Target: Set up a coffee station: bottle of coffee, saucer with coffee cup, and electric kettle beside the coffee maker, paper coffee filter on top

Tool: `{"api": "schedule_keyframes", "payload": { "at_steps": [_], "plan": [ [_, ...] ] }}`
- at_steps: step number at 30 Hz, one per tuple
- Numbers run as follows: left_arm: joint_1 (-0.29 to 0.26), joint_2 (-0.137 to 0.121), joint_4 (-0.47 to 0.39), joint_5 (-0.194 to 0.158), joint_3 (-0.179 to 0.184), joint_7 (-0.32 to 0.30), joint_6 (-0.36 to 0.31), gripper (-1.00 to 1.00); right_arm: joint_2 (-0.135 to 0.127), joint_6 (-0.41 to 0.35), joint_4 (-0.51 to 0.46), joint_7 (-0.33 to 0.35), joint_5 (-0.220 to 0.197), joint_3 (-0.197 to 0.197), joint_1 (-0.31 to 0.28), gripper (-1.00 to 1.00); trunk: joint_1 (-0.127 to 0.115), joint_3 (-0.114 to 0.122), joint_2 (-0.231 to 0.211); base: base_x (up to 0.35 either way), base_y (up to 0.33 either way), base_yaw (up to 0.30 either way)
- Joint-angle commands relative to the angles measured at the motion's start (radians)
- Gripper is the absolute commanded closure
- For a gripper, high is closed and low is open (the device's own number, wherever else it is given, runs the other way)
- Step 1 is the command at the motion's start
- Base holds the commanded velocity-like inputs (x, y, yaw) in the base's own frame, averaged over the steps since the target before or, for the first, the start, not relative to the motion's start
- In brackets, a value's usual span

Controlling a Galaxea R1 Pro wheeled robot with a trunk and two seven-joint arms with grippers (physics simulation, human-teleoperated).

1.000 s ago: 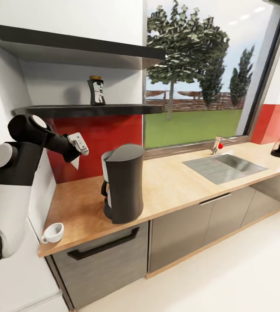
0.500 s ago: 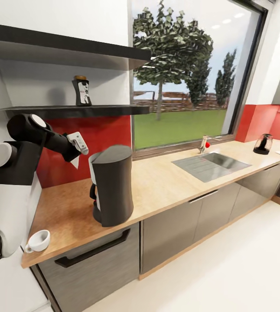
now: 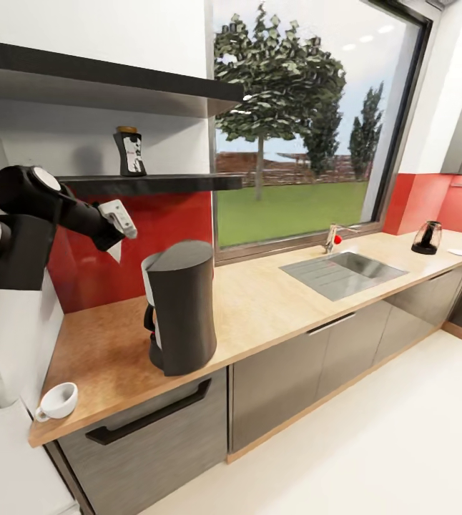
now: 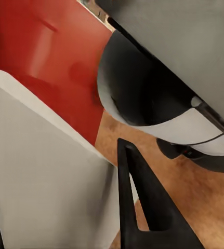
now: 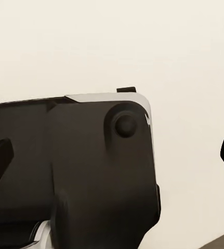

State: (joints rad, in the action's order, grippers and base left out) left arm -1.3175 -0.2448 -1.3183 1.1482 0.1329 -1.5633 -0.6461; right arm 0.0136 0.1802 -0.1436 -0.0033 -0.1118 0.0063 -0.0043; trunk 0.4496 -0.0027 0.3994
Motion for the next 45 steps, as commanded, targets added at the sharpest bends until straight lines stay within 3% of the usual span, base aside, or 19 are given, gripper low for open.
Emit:
{"api": "schedule_keyframes", "payload": {
  "at_steps": [1,3,8,19,25,32,45],
  "plan": [
    [-0.021,-0.003,0.005,0.005,0.002,-0.007,-0.010,1.00,0.000,0.004,0.001,0.000,-0.009,0.001,0.000,-1.00,0.000,-0.001,0.001,0.000,0.000,-0.002],
    [-0.054,-0.003,0.025,0.004,0.002,-0.007,-0.010,1.00,0.000,0.004,0.001,0.000,-0.009,0.001,0.000,-1.00,0.000,-0.001,0.001,0.000,0.000,-0.001],
    [-0.076,-0.005,0.067,0.007,0.002,-0.007,-0.010,1.00,0.000,0.004,0.001,-0.001,-0.009,0.003,0.000,-1.00,0.000,-0.001,0.001,0.000,0.000,0.000],
    [-0.057,-0.003,0.074,-0.003,0.000,-0.007,-0.014,1.00,0.000,0.004,0.001,-0.001,-0.009,0.002,0.000,-1.00,0.000,-0.001,0.001,0.074,0.000,0.000],
    [-0.004,-0.001,0.074,-0.015,-0.010,-0.007,-0.014,1.00,0.000,0.004,0.001,-0.001,-0.009,0.002,0.000,-1.00,0.000,-0.001,0.001,0.120,0.000,0.000],
    [0.016,0.001,0.087,-0.127,-0.020,0.009,-0.012,1.00,0.000,0.004,0.001,-0.001,-0.009,0.003,0.000,-1.00,0.000,-0.001,0.001,0.008,0.000,0.000],
    [0.017,-0.004,0.093,-0.146,-0.055,0.011,-0.010,1.00,0.001,0.004,0.000,-0.001,-0.009,0.001,0.000,-1.00,0.000,-0.001,0.001,0.000,0.000,-0.119]
  ]
}}
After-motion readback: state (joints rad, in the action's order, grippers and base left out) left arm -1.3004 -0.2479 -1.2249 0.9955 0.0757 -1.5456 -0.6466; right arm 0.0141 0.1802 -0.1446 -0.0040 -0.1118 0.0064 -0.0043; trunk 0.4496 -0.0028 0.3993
